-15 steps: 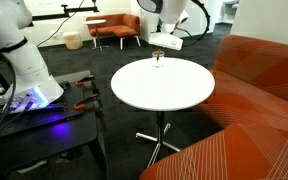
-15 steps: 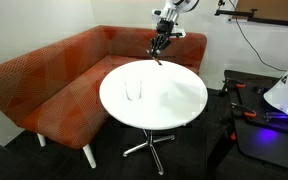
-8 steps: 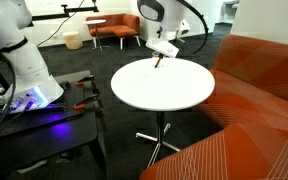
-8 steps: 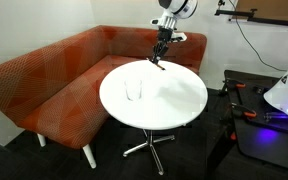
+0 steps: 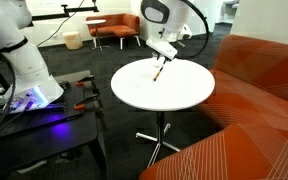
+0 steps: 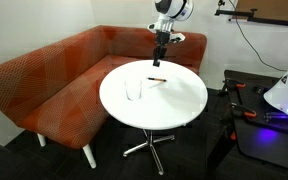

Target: Take the pen out of the glass and set it on the table

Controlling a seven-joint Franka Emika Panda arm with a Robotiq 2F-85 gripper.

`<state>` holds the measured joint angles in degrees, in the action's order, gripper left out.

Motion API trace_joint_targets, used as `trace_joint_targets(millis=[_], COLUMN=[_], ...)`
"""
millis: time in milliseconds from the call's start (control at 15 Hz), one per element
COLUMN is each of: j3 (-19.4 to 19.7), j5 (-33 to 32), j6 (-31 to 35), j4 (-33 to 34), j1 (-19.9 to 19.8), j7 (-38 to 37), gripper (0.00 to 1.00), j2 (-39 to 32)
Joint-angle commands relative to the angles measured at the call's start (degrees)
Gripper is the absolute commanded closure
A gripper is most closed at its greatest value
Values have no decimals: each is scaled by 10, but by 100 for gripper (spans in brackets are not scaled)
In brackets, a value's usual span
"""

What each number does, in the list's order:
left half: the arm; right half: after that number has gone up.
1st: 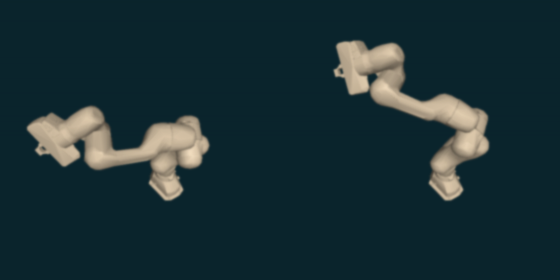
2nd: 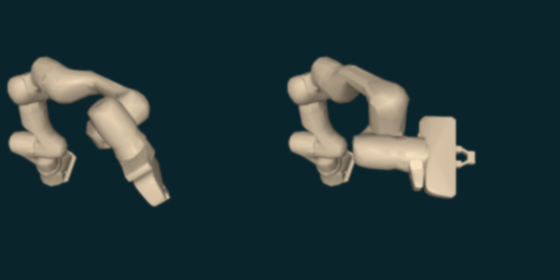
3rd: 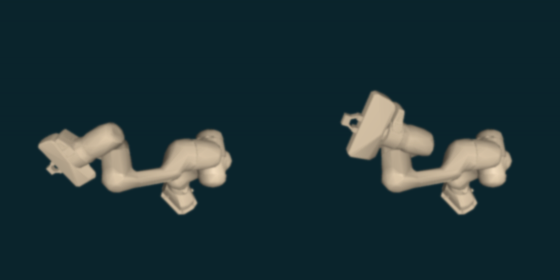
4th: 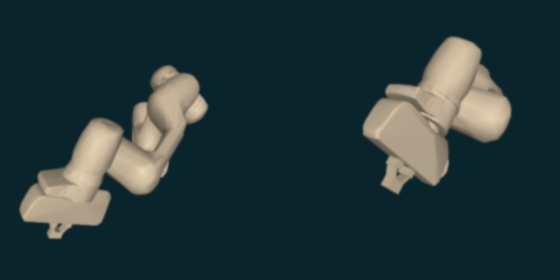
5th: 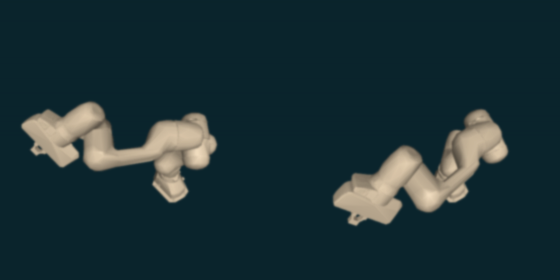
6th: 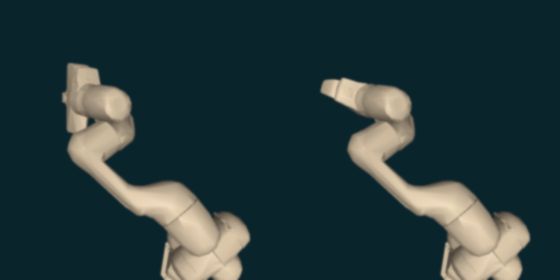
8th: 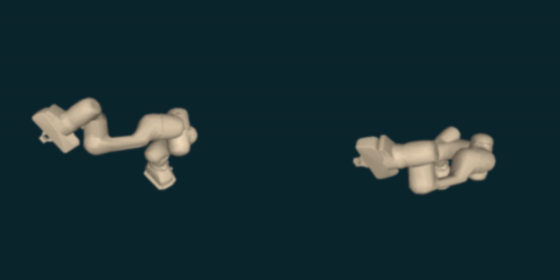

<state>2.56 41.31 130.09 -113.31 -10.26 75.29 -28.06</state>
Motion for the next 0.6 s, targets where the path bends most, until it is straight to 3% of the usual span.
trace_joint_targets(millis=[0, 200, 533], j3=[-8, -15, -26], j5=[-41, -63, -79], j6=[-1, 3, 7], j4=[4, -11, -25], j1=[2, 3, 1], j7=[-63, -94, -123], gripper=[24, 1, 0], j2=[13, 35, 64])
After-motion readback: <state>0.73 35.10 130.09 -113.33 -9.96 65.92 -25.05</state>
